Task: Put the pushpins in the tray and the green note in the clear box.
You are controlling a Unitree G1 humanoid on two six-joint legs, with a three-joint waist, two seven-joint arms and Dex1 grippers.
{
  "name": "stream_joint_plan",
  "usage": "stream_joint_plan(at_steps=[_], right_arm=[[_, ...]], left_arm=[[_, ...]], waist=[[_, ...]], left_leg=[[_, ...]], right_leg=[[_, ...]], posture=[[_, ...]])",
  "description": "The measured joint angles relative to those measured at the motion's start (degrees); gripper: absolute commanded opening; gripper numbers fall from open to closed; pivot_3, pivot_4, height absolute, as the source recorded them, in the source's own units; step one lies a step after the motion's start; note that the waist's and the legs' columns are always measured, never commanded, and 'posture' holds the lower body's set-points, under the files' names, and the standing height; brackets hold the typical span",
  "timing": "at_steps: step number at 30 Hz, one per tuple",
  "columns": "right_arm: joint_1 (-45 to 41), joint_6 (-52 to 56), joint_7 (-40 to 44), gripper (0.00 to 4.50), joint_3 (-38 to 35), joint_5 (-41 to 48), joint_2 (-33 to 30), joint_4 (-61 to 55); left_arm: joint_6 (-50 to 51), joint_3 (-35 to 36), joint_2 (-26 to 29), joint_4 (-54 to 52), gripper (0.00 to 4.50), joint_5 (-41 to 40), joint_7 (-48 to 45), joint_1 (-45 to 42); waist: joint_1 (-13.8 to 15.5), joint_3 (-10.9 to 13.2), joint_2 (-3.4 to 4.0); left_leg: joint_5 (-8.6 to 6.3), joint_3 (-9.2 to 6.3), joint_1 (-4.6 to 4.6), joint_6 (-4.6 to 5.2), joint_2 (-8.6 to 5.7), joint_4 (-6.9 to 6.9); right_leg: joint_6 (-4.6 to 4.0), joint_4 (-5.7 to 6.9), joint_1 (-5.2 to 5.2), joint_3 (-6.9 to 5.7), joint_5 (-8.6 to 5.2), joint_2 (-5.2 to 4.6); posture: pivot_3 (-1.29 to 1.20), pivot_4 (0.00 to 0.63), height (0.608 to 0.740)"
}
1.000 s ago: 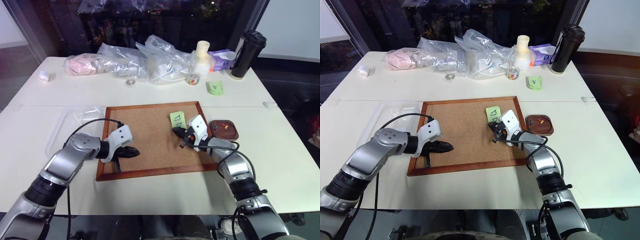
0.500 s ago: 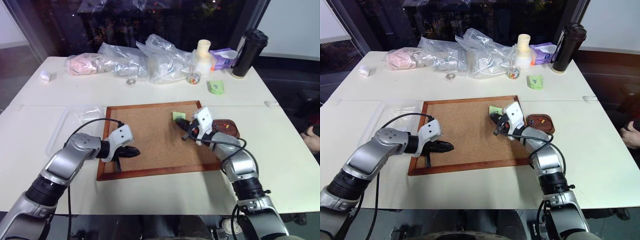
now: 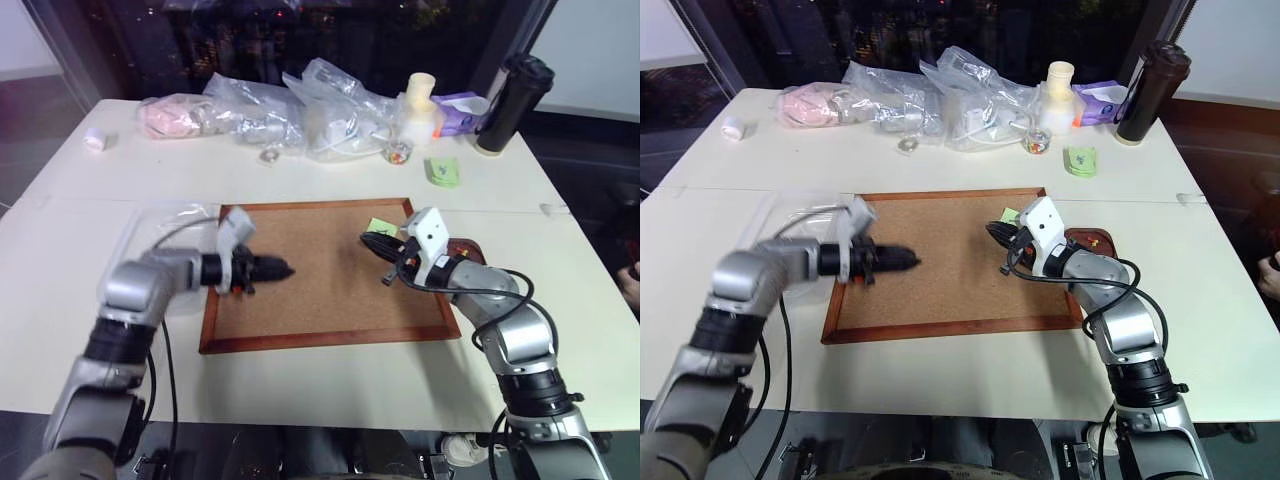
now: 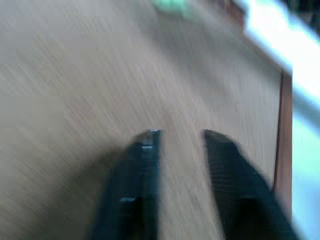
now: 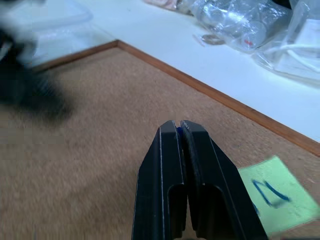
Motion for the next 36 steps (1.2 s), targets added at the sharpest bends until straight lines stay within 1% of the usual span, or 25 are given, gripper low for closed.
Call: stream_joint_plan(at_steps=[3,4,7,9,11,13,17,22,30,31,32,33,34,35,36], right_arm=[[0.3,0.4,0.1,0.00,-1.3,0.3,-1.7,0.0],[0.3,0.6,0.1,0.00,-1.5,0.5,-2.0,0.0],[0.8,1.1,0.1,0.00,-2.4,0.8,-2.6,-0.1],[1.6,1.6,-0.2,0.00,-3.5,1.4,-2.8,-0.3],[2.2,3.4,-1.4,0.00,-6.4,2.7,-3.3,-0.1],[2.4,5.3,-3.1,0.00,-10.4,3.2,-5.0,0.7],[3.5,8.7,-5.1,0.00,-14.5,3.2,-7.0,3.4],[4.2,10.4,-6.2,0.00,-15.6,3.7,-7.0,6.8],[5.0,10.9,-6.8,0.00,-16.2,3.7,-7.9,8.6],[5.0,10.9,-6.8,0.61,-16.3,3.7,-7.9,8.8],[5.0,10.9,-6.9,0.97,-16.3,3.7,-7.9,9.0],[5.1,10.9,-6.9,1.43,-16.3,3.7,-7.9,9.0],[5.1,10.9,-7.0,1.98,-16.4,3.7,-7.9,9.0],[5.2,10.9,-7.1,2.42,-16.4,3.7,-7.9,9.0],[5.4,10.9,-7.2,3.03,-16.5,3.7,-7.9,9.0]], left_arm=[[1.5,2.2,-0.3,1.6,4.42,-2.2,-0.3,-3.2],[1.5,2.2,-0.5,1.9,4.48,-2.3,-0.3,-3.2],[1.6,1.7,-1.1,3.0,4.48,-2.3,-0.3,-3.2],[1.4,0.9,-1.2,2.9,4.48,-2.2,-0.4,-3.2],[-1.2,-2.5,0.0,1.3,4.48,-0.3,-1.7,-2.3],[-4.2,-6.4,1.3,-0.7,4.48,1.9,-3.4,-0.3],[-10.1,-10.2,1.8,-2.4,4.48,5.4,-4.6,2.5],[-14.1,-11.3,1.5,-4.1,4.48,7.4,-4.8,3.0],[-19.0,-12.0,1.7,-4.1,4.48,11.7,-4.2,3.8],[-19.2,-12.0,1.7,-4.1,4.50,11.7,-4.4,4.3],[-19.5,-12.0,1.7,-4.1,4.50,11.7,-4.7,4.8],[-20.0,-12.0,1.7,-4.1,4.50,11.7,-5.0,5.2],[-20.4,-12.0,1.7,-4.1,4.50,11.7,-5.2,5.6],[-20.9,-12.0,1.7,-4.1,4.50,11.7,-5.3,5.9],[-21.6,-12.0,1.7,-4.1,4.50,11.7,-5.4,6.2]], waist=[[-0.1,0.0,0.08],[-0.1,0.0,0.08],[0.1,0.1,0.03],[0.2,0.1,0.04],[0.4,0.1,0.07],[0.3,0.1,0.09],[0.3,0.1,0.09],[0.2,0.2,0.15],[0.3,0.2,0.15],[0.3,0.2,0.15],[0.3,0.2,0.15],[0.3,0.2,0.15],[0.3,0.2,0.15],[0.3,0.2,0.15],[0.3,0.2,0.15]], left_leg=[[-0.01,0.01,-0.24,0.01,0.02,0.12],[0.01,0.01,-0.30,-0.02,0.03,0.13],[0.08,-0.02,-0.47,-0.13,0.03,0.25],[-0.03,-0.03,-0.47,0.06,0.03,0.29],[-0.02,-0.04,-0.46,0.06,0.01,0.34],[-0.02,-0.02,-0.44,0.05,-0.01,0.35],[-0.02,-0.03,-0.45,0.05,0.07,0.35],[-0.02,-0.01,-0.44,0.05,0.07,0.35],[-0.02,-0.01,-0.45,0.06,0.06,0.35],[-0.02,-0.01,-0.44,0.06,0.06,0.35],[-0.02,-0.01,-0.44,0.06,0.06,0.35],[-0.02,-0.01,-0.44,0.06,0.06,0.35],[-0.02,-0.01,-0.44,0.06,0.07,0.35],[-0.01,-0.01,-0.44,0.06,0.07,0.35],[-0.01,-0.01,-0.44,0.06,0.07,0.35]], right_leg=[[0.01,-0.05,-0.15,0.01,0.00,0.25],[0.01,-0.05,-0.18,0.01,0.00,0.28],[0.04,-0.07,-0.31,0.00,0.01,0.32],[0.12,-0.07,-0.28,0.00,0.05,0.33],[0.18,-0.08,-0.22,0.01,0.09,0.32],[0.19,-0.10,-0.20,0.05,0.10,0.31],[0.19,-0.09,-0.23,0.05,0.10,0.41],[0.20,-0.08,-0.25,0.07,0.10,0.44],[0.20,-0.08,-0.24,0.08,0.10,0.45],[0.20,-0.07,-0.24,0.08,0.10,0.45],[0.20,-0.07,-0.24,0.08,0.10,0.46],[0.20,-0.07,-0.24,0.08,0.10,0.46],[0.20,-0.07,-0.24,0.07,0.10,0.46],[0.20,-0.07,-0.24,0.07,0.10,0.46],[0.20,-0.07,-0.24,0.07,0.10,0.46]], posture=[[0.00,0.150,0.740],[0.00,0.150,0.740],[0.00,0.150,0.740],[0.00,0.150,0.740],[0.00,0.150,0.740],[0.00,0.150,0.740],[0.00,0.150,0.740],[0.00,0.150,0.740],[0.00,0.150,0.740],[0.00,0.150,0.740],[0.00,0.150,0.740],[0.00,0.150,0.740],[0.00,0.150,0.740],[0.00,0.150,0.740],[0.00,0.150,0.740]])
